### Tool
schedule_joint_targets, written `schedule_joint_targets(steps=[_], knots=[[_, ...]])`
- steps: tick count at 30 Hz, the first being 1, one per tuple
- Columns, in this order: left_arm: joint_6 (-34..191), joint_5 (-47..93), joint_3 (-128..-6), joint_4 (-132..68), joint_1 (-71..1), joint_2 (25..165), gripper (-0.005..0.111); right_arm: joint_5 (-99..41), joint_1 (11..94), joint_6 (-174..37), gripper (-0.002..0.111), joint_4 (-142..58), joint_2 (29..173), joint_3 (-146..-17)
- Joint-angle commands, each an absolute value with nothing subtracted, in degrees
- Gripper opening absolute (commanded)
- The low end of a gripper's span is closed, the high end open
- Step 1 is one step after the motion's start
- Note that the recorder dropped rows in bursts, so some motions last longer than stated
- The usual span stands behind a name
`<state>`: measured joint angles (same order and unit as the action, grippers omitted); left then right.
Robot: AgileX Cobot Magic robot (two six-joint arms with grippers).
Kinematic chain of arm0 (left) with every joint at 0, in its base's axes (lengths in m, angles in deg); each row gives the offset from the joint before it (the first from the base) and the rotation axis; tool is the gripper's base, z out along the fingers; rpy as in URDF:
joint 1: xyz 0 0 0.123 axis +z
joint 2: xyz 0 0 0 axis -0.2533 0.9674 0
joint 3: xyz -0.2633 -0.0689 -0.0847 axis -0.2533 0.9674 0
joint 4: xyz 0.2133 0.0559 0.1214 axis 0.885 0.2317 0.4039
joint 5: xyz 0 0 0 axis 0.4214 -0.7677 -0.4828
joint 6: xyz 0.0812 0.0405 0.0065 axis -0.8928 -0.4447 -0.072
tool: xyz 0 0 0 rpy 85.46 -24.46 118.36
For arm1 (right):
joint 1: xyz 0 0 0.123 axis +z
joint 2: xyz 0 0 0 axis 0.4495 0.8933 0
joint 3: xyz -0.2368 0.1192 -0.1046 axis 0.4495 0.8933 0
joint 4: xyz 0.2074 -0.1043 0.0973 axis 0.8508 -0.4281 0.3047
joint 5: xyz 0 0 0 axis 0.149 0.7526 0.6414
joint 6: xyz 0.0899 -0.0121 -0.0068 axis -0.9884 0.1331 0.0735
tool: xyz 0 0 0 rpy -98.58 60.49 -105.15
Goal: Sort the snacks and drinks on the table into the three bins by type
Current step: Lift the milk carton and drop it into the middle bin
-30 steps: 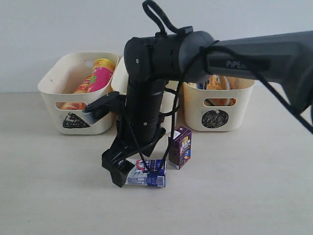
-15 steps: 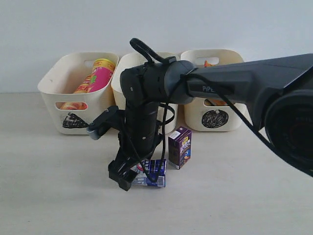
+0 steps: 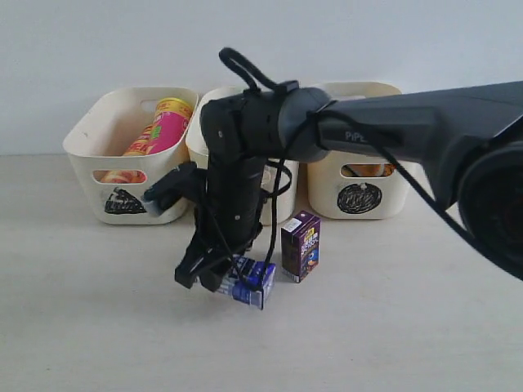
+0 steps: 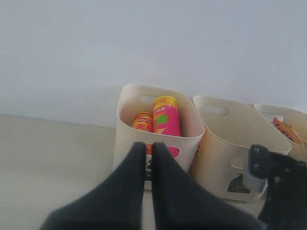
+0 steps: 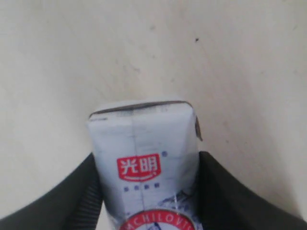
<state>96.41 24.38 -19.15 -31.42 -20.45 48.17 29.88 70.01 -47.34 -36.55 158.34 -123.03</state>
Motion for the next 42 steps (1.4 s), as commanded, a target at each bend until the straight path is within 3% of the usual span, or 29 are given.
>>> schedule_joint_targets(steps=[1,11,25,42], knots=[[96.1,24.5,-18.9,-31.9,-20.7,48.0,0.004,29.1,69.7,-47.5,0.001,-36.4,152.0,-125.6],[96.1,24.5,-18.9,-31.9,-20.7,48.0,0.004,22.6,69.7,-49.6,0.001,-43.0,144.3,-129.3],[96.1,24.5,-18.9,-31.9,-20.7,48.0,0.004,5.0,69.2,-67.2,0.001,-73.1,146.7,-129.3],[96.1,24.5,-18.9,-31.9,-20.7,47.8,0.004,-0.9,66.2,-74.0,0.001,-74.5,151.0,-129.3]])
